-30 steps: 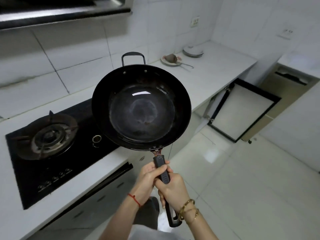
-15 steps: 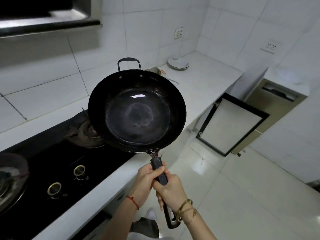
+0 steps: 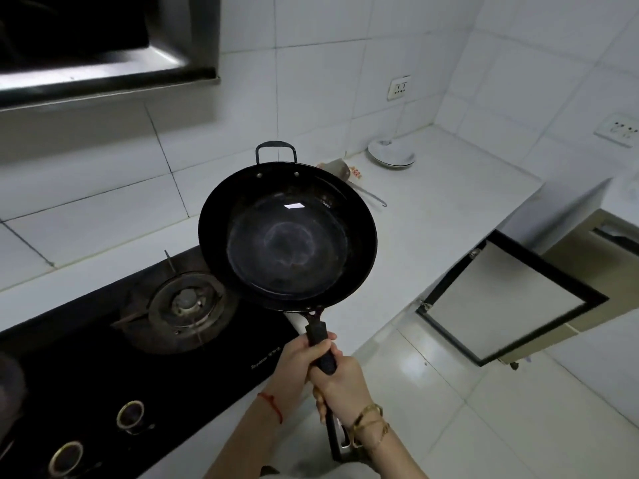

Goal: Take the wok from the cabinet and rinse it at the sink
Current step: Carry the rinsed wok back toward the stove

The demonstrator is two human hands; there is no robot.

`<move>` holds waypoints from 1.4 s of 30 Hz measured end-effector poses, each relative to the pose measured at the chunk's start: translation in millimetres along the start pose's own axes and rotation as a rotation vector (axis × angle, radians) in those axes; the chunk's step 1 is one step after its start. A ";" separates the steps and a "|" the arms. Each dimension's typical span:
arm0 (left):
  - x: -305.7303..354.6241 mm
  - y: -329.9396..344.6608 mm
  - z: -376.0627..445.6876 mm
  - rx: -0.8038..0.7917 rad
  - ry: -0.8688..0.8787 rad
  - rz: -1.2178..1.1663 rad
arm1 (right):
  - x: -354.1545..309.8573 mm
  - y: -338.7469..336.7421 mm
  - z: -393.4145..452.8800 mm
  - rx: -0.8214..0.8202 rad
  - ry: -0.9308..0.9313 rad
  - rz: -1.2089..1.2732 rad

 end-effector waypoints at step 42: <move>8.4 46.4 212.7 0.314 0.107 -0.383 | 10.8 -84.0 251.2 -0.375 -0.067 -0.250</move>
Point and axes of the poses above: each hand's wrist, its own z-axis towards the middle knuckle, its own y-axis out of the palm, x = y × z, the point moved 8 cm from there along z, towards the middle knuckle, and after that the axes turned 11 degrees about -z, right-handed, at the moved point
